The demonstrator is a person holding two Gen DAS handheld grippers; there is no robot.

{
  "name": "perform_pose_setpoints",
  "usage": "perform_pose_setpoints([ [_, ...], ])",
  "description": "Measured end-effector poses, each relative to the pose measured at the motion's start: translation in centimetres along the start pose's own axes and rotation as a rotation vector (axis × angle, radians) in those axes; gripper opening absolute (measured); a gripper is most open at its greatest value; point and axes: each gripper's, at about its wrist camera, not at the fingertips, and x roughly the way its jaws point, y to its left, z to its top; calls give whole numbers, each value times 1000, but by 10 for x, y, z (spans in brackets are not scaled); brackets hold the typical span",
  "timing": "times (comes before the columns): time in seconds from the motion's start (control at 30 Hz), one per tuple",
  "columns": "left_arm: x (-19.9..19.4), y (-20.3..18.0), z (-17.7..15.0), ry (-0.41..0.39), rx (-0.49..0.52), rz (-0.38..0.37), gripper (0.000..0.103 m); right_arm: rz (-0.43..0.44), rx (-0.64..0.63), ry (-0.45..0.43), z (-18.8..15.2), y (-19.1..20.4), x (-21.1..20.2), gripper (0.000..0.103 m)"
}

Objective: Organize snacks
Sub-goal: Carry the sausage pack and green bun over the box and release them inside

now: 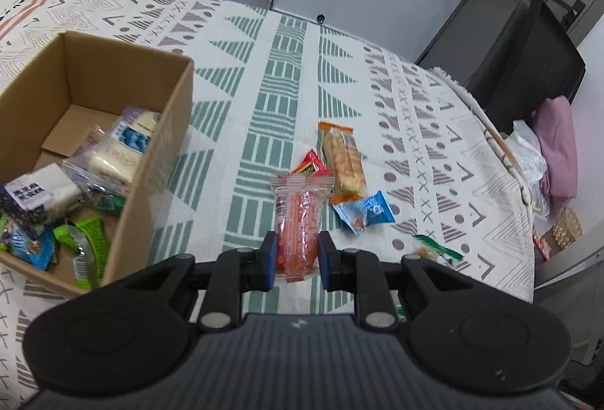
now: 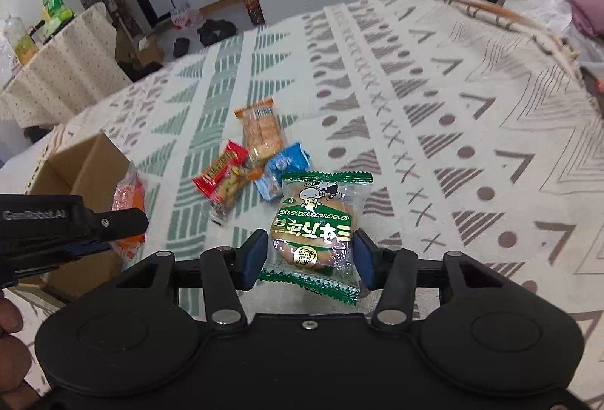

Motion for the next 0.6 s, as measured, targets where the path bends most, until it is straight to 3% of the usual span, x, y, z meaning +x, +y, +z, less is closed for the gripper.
perform_pose_setpoints([
  [0.6,-47,35,26,-116,-52,-3,21,89,-33,-118,31,58,-48,49],
])
